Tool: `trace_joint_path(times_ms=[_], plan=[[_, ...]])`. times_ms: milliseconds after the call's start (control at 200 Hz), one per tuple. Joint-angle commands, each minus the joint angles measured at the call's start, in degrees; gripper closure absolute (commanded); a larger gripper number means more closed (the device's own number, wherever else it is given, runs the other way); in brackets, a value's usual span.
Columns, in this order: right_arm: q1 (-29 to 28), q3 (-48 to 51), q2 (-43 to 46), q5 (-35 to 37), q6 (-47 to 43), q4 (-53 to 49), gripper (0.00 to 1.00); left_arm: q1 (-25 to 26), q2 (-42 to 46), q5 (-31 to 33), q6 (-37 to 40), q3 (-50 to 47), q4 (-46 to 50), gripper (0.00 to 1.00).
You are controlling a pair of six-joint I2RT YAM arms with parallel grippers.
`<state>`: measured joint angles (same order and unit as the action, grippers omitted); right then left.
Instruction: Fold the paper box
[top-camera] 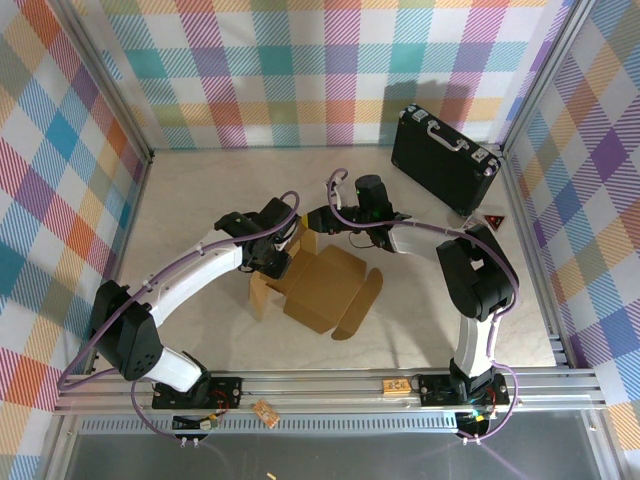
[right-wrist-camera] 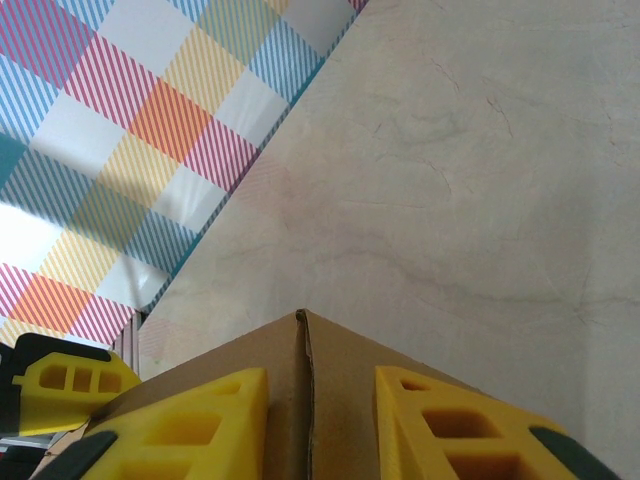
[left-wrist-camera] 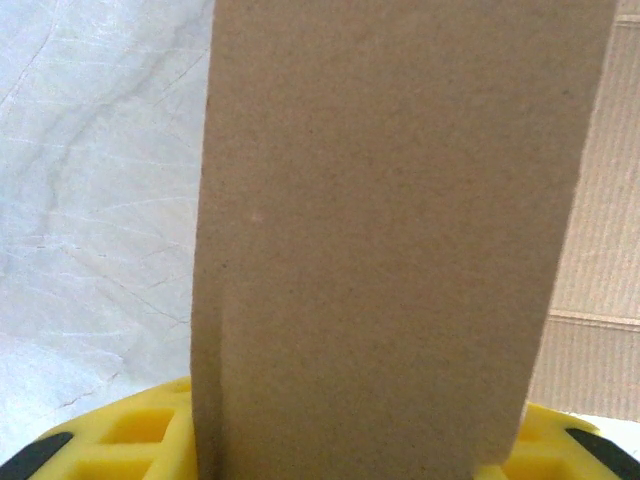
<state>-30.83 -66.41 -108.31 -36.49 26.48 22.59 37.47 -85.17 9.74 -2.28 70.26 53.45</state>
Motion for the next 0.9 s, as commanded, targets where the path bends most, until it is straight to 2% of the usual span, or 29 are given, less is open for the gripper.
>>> trace_joint_path(times_ms=[0,250,385,525,895], plan=[[0.2,1.59,-1.96,4.56,-1.9,-4.88,0.68,1.24,-2.2,-3.23,-0.48,-2.22,3.68,0.62],[0.24,-0.15,0.99,3.88,-2.63,-5.2,0.64,1.31,-2.26,-3.1,-0.45,-2.14,3.77,0.62],[0.82,-1.22,4.35,5.19,-3.87,-5.96,0.53,1.31,-2.13,-3.01,-0.51,-2.12,3.76,0.62],[2.48,-0.96,8.21,6.52,-3.98,-5.52,0.49,1.35,-2.03,-2.79,-0.44,-2.15,3.77,0.62],[4.64,4.9,18.11,9.95,-6.98,-9.9,0.46,1.35,-1.4,-4.17,-1.83,-1.45,4.16,0.62]])
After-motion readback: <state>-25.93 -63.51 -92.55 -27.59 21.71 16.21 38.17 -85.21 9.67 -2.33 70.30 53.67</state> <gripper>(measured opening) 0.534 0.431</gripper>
